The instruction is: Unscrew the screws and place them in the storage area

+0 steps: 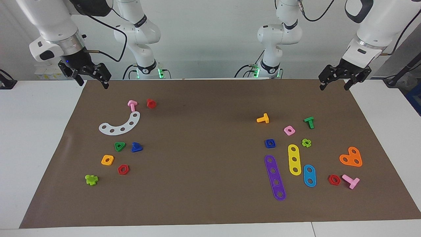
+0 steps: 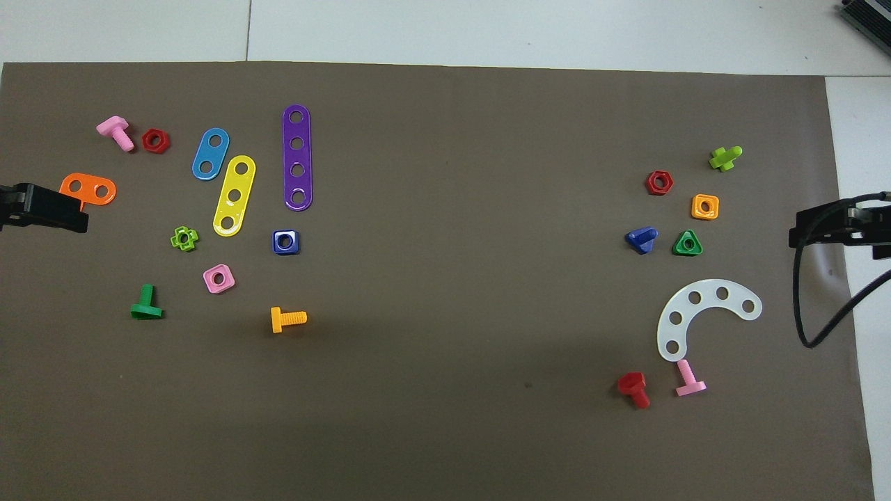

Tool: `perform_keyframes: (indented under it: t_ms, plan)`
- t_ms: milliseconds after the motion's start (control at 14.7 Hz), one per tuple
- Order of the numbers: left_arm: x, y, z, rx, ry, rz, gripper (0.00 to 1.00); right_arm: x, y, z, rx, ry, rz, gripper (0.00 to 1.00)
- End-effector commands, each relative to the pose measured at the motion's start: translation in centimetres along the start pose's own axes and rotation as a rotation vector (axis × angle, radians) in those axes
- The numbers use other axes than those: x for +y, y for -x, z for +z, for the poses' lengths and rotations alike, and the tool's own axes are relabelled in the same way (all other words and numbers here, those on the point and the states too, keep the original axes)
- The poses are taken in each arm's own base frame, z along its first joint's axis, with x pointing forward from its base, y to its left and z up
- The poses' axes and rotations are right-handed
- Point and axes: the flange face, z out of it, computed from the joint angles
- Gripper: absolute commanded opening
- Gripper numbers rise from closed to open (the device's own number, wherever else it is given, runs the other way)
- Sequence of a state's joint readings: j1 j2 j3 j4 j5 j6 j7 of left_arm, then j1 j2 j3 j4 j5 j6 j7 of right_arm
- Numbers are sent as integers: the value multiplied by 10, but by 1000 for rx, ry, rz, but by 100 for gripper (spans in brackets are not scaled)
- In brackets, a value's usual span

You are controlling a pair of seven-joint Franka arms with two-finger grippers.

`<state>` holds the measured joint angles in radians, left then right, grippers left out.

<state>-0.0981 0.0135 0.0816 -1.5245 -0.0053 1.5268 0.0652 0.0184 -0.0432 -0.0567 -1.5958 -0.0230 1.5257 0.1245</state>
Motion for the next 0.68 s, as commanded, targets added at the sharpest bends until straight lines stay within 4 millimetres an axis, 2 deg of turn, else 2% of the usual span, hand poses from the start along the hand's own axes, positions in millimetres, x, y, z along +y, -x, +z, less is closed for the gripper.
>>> perform_keyframes:
  t_ms: [0, 408, 613]
  plan:
    - [-1, 3, 1, -7, 10, -2, 100, 0, 7, -2, -22, -22, -26, 100]
    - [0, 9, 5, -27, 8, 1, 100, -2, 12, 0, -40, -20, -20, 100]
    - [1, 12, 7, -28, 10, 6, 100, -3, 0, -5, 56, -27, -57, 100]
